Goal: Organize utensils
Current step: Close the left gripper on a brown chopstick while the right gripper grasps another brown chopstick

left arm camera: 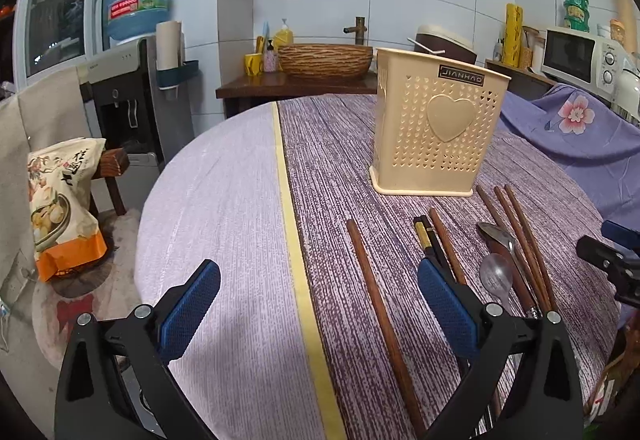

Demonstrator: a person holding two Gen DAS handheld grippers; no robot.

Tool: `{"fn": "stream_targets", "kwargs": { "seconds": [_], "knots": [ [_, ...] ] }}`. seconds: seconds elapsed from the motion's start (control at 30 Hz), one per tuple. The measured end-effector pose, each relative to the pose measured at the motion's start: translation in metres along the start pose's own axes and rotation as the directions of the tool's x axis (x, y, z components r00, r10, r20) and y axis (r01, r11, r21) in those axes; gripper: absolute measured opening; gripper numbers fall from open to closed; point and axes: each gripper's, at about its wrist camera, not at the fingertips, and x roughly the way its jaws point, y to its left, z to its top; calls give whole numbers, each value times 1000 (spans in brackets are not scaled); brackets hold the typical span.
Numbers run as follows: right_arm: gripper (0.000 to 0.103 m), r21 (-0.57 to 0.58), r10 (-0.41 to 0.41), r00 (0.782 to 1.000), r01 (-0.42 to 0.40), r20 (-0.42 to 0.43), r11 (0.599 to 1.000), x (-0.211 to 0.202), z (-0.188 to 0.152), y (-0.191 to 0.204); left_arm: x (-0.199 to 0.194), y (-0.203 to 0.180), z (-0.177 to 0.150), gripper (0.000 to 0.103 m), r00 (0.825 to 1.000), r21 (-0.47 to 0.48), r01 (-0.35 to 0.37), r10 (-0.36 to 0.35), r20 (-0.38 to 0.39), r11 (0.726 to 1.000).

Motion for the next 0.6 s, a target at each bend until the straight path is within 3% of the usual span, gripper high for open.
{"fn": "stream_targets", "kwargs": {
  "seconds": [0.27,0.5,0.6],
  "knots": [
    [67,157,-11,993,29,-118,987,52,33,-15,28,-1,19,85,997,-13,26,-27,-72,1000],
    [50,177,-56,987,83,-150,981,81,48,-16,55,-13,24,64,986,-15,39,-41,-159,999],
    [44,180,-64,982,97,-180,979,96,54,-18,64,-15,26,60,981,-22,38,-41,-189,999]
  ]
}}
